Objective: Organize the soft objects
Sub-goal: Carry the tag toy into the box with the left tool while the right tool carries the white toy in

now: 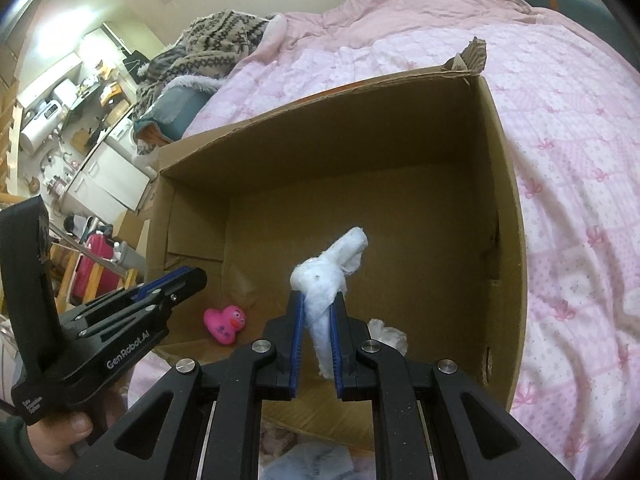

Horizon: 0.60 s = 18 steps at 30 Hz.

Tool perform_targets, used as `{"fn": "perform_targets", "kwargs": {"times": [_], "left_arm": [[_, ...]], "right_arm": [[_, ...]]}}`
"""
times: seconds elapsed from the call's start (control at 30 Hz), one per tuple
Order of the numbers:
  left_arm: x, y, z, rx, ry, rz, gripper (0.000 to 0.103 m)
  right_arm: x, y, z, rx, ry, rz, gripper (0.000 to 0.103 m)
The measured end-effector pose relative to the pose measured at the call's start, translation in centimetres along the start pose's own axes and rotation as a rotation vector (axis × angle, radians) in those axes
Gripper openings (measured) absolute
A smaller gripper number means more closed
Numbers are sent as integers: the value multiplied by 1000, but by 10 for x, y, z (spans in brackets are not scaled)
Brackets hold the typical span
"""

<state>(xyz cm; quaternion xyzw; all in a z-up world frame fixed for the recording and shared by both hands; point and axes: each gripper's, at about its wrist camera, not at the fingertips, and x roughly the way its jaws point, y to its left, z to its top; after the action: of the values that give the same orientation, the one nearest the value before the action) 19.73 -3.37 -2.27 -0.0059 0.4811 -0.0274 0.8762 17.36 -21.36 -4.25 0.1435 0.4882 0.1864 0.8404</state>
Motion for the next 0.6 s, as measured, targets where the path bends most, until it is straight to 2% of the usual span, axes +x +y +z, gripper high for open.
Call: {"fn": "perform_targets", "kwargs": {"times": [0.27, 0.47, 0.57, 0.6], "left_arm": [[-3, -3, -2, 8, -5, -9, 9], [-4, -2, -6, 13, 16, -29, 14], [-6, -2, -7, 9, 18, -23, 30], [-7, -2, -7, 8, 14, -22, 38]], "right_arm": [[-2, -2, 1, 9, -9, 12, 14], [-7, -5, 3, 14, -24, 12, 15], [-9, -6, 3, 19, -34, 12, 16], [-10, -7, 4, 22, -35, 10, 16]]}}
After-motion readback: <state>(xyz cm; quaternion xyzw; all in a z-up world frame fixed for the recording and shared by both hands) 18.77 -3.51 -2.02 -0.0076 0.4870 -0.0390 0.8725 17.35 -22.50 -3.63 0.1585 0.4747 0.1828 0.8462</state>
